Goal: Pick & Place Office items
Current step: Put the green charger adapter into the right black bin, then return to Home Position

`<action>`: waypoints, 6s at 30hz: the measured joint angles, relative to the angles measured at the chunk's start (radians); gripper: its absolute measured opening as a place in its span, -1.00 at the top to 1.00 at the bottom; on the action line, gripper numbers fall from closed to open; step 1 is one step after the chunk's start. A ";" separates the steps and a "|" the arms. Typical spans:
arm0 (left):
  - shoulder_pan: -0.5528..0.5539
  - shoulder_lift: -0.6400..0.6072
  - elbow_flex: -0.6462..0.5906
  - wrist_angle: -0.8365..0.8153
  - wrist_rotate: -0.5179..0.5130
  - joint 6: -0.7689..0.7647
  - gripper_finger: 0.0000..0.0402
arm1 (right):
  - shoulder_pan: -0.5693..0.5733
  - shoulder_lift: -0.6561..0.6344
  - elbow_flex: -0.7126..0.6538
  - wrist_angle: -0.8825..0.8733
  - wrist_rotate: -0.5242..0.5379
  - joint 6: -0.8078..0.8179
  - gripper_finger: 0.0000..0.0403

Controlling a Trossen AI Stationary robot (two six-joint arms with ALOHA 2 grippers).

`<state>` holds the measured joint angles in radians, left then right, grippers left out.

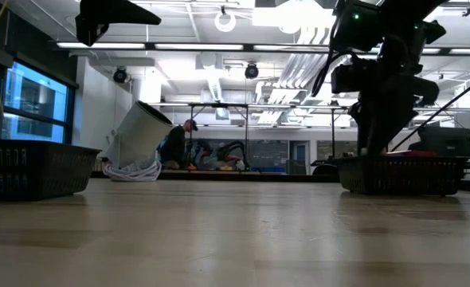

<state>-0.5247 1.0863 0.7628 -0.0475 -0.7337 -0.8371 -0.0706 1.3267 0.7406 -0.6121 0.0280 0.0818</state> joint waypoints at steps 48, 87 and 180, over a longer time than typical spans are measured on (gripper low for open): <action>0.000 0.000 0.000 0.000 0.000 0.000 0.03 | -0.036 -0.007 0.116 -0.110 0.086 -0.087 0.03; 0.000 0.000 0.000 0.000 0.000 0.000 0.03 | 0.051 -0.007 0.199 0.262 0.112 -0.060 0.03; 0.000 0.000 0.000 0.005 0.000 0.000 0.03 | -0.028 -1.216 -0.710 0.808 -0.142 0.072 0.03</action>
<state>-0.5247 1.0859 0.7628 -0.0425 -0.7334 -0.8371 -0.0982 0.1108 0.0307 0.1963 -0.1144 0.1539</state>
